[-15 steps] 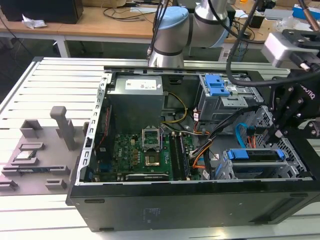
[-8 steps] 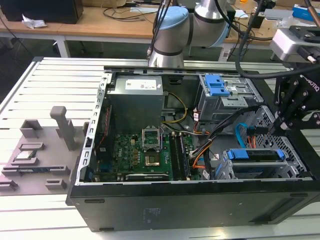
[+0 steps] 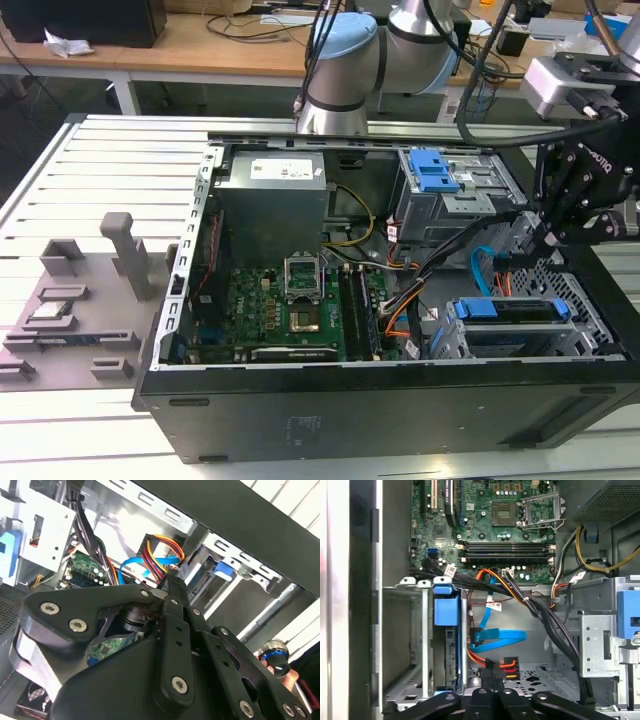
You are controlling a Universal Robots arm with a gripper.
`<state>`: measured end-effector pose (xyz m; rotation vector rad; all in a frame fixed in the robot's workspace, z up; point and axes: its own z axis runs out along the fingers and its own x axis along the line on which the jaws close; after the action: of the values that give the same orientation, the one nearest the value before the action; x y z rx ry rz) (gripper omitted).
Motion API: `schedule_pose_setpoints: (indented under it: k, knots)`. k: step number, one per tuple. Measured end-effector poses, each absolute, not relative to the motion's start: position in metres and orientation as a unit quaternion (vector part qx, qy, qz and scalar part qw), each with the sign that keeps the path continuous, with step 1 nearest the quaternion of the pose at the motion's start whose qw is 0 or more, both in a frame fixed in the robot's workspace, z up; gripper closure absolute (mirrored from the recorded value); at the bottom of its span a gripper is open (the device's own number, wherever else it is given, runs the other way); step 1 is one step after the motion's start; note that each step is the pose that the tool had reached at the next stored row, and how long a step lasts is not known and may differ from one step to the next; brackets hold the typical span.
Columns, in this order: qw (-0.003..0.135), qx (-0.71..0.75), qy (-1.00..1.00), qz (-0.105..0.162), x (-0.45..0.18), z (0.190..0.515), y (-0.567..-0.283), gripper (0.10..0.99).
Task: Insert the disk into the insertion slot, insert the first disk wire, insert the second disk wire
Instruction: 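Insert the first disk wire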
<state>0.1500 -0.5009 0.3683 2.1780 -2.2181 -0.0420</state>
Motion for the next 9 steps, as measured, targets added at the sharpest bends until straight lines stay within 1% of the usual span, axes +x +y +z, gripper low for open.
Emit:
schedule_pose_setpoints:
  k: [7,9]
  knots:
    - [0.017,0.7,-0.713,-0.013,0.15,0.3675,-0.5002,0.973]
    - [0.017,0.7,-0.713,-0.013,0.15,0.3675,-0.5002,0.851]
